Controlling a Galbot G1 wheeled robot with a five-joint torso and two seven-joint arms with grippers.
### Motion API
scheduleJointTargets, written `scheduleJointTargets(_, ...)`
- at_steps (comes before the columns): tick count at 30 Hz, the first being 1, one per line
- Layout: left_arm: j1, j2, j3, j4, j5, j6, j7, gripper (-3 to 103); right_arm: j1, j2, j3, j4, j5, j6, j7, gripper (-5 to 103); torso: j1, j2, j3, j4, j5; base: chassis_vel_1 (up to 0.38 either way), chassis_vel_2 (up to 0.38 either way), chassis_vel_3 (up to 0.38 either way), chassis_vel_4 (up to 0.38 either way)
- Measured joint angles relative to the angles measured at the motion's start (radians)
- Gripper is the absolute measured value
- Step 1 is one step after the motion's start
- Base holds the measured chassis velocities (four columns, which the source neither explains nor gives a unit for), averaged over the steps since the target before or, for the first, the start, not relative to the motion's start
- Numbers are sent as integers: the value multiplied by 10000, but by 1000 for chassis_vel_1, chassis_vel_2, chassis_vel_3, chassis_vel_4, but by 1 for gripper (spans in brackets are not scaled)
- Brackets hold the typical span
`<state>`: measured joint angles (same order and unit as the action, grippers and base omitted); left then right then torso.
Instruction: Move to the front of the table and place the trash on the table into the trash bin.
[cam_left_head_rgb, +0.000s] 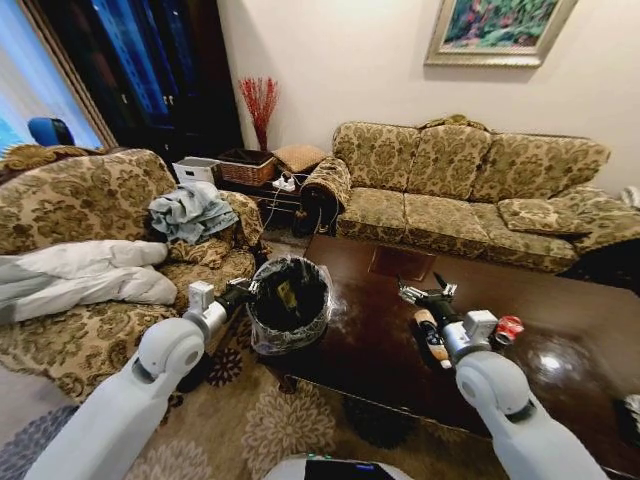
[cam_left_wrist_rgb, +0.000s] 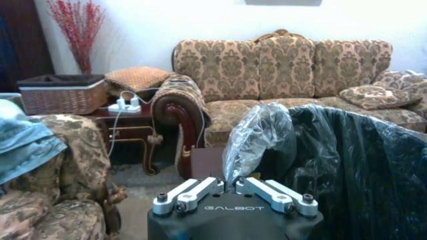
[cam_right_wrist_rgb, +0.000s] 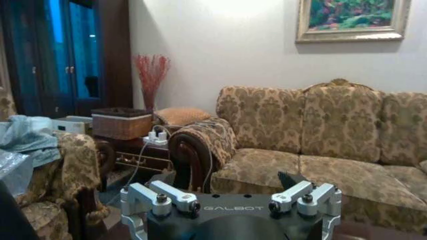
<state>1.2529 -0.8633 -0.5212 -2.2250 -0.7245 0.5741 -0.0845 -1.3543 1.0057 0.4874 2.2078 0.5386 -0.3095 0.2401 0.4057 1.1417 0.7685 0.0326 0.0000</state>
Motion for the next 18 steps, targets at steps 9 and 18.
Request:
scheduleJointTargets(9, 147, -9, -132, -216, -90, -188, 27, 3, -297, 379, -35, 169, -256, -1, -5, 100, 0, 0, 0, -3, -1, -79, -112, -62, -40)
scheduleJointTargets(18, 308, -159, -435, -622, -327, -250, 27, 3, -1241, 1076, 257, 526, -1156, 287, -80, 100, -1, 0, 0, 1, -2, -125, -141, 79, 85)
